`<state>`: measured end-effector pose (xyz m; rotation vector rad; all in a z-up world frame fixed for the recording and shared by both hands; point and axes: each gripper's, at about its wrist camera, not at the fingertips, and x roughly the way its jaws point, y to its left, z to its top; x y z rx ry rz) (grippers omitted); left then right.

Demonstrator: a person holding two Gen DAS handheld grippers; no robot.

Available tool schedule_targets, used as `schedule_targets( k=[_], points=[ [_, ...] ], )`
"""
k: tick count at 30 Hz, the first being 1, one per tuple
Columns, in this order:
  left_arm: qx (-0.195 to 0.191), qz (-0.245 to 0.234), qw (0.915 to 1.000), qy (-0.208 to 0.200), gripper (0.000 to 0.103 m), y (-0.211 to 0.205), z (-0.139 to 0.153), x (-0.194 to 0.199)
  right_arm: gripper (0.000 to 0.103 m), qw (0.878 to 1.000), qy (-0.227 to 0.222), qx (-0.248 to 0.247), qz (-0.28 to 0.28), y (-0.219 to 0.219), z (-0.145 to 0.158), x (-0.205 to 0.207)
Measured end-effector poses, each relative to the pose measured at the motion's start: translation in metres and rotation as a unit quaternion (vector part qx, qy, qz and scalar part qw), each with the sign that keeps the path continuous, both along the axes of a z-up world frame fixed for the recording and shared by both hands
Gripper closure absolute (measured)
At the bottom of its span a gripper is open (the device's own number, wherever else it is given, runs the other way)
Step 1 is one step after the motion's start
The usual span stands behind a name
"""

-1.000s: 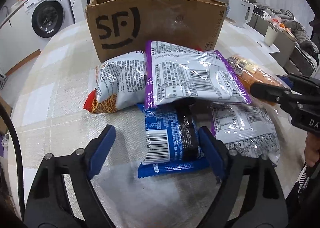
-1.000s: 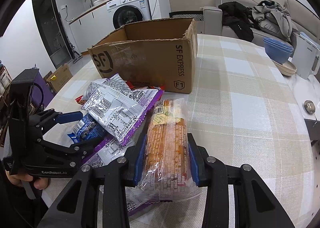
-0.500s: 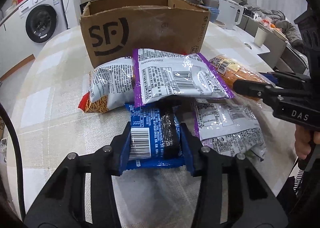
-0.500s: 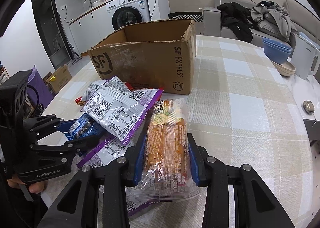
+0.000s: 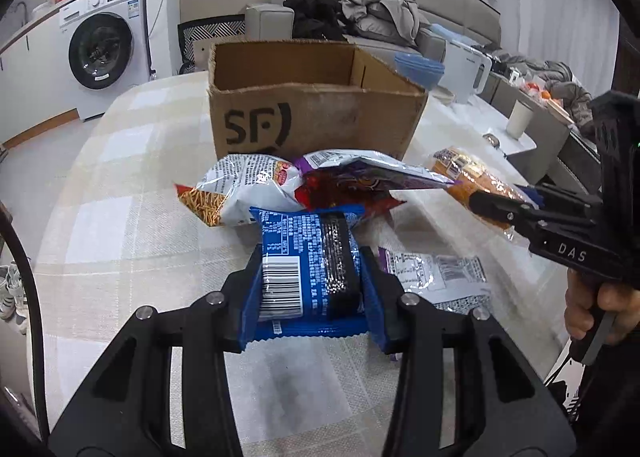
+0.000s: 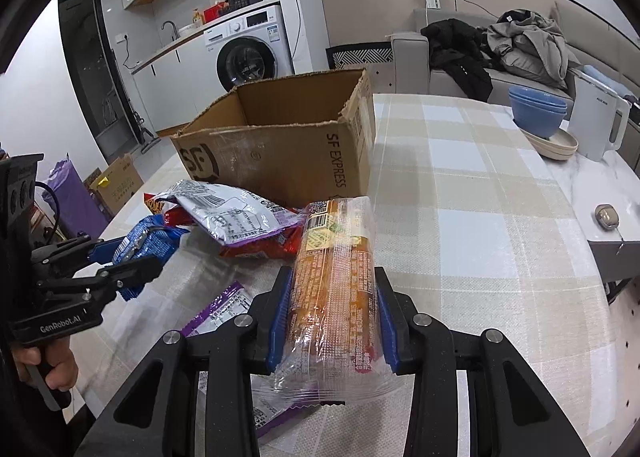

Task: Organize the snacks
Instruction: 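Lift and carry the wafer packet and bread bag over the box with both tools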

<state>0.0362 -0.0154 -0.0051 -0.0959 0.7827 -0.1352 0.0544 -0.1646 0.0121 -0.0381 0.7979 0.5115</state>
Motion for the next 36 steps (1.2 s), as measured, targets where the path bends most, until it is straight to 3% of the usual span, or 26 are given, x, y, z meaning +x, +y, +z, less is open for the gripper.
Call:
schedule_targets(
  k=[13, 26, 36],
  points=[
    [-0.015, 0.019, 0.9988, -0.043, 0.062, 0.024, 0.051, -0.029, 0.065, 1.000, -0.017, 0.015, -0.004, -0.001, 0.011, -0.005],
    [-0.006, 0.028, 0.9980, -0.057, 0.062, 0.009, 0.061, -0.023, 0.065, 0.999, -0.024, 0.025, 0.000, -0.002, 0.018, -0.005],
    [-0.008, 0.035, 0.9973, -0.064, 0.062, 0.015, 0.070, 0.000, 0.065, 0.999, -0.042, 0.033, 0.005, 0.004, 0.042, -0.002]
  ],
)
